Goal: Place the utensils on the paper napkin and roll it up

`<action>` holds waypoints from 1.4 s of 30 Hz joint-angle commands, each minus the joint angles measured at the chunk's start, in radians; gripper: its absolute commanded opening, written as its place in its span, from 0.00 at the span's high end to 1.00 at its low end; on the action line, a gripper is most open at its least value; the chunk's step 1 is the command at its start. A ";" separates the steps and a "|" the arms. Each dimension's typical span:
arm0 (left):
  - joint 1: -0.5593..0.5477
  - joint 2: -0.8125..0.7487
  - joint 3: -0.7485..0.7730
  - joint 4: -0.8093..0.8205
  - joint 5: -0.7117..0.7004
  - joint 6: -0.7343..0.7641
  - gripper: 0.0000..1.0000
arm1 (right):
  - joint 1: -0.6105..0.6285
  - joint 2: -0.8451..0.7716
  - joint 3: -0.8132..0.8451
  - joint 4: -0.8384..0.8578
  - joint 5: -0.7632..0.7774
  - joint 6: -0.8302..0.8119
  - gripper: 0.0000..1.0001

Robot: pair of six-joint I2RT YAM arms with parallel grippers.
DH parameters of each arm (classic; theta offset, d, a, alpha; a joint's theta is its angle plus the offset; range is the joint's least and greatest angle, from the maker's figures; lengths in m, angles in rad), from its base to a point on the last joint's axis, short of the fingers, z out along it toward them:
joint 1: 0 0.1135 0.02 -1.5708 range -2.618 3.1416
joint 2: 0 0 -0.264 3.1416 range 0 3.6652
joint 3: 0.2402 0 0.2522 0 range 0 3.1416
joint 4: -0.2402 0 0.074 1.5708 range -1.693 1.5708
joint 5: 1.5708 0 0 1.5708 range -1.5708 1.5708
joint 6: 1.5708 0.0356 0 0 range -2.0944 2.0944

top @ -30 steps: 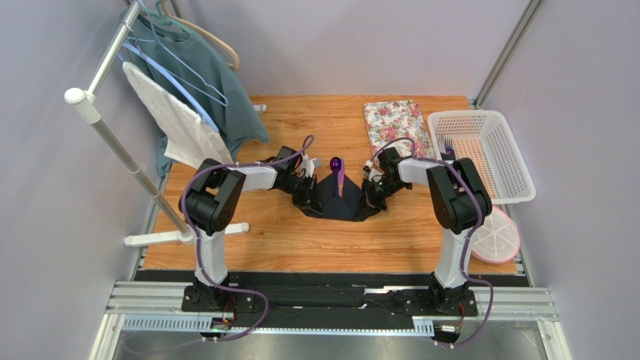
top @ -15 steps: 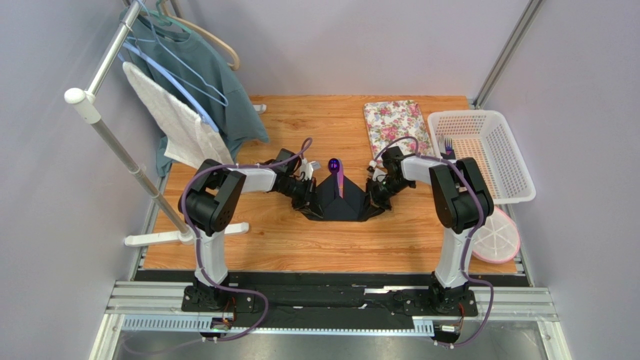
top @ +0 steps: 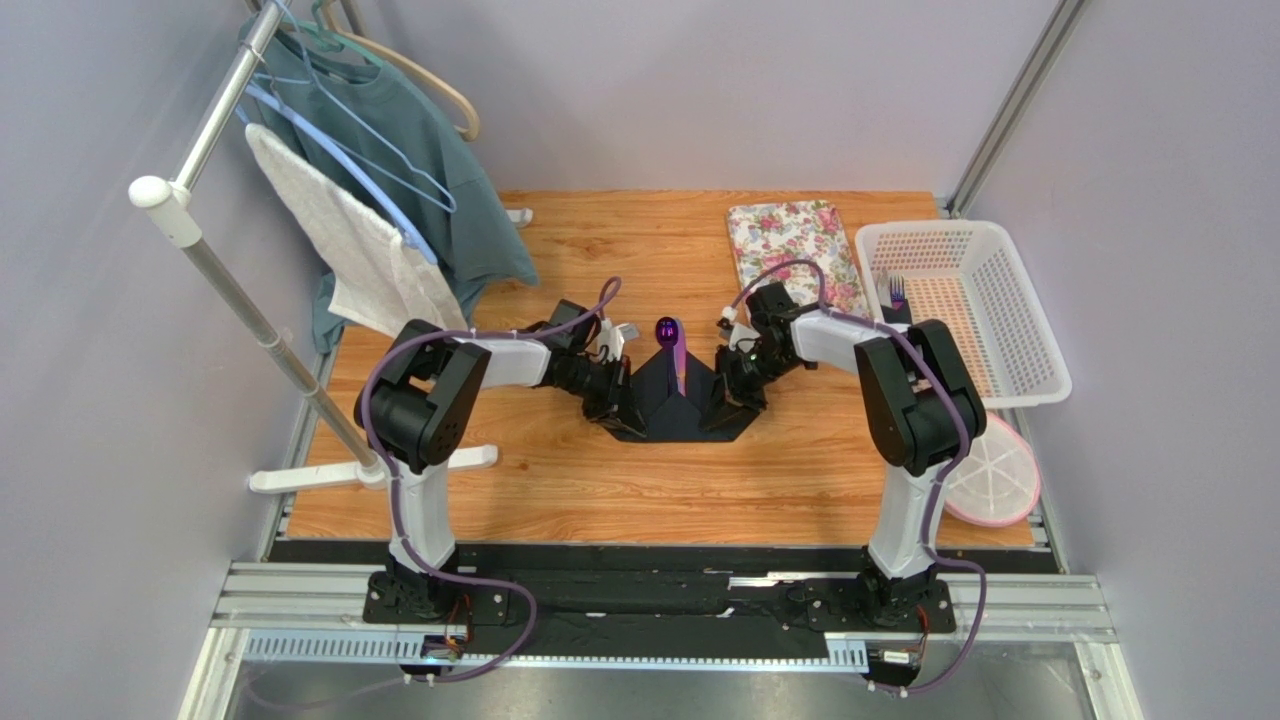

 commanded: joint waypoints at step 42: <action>-0.054 0.066 0.071 0.478 0.033 -0.246 0.95 | 0.038 0.120 0.105 0.088 0.037 0.068 1.00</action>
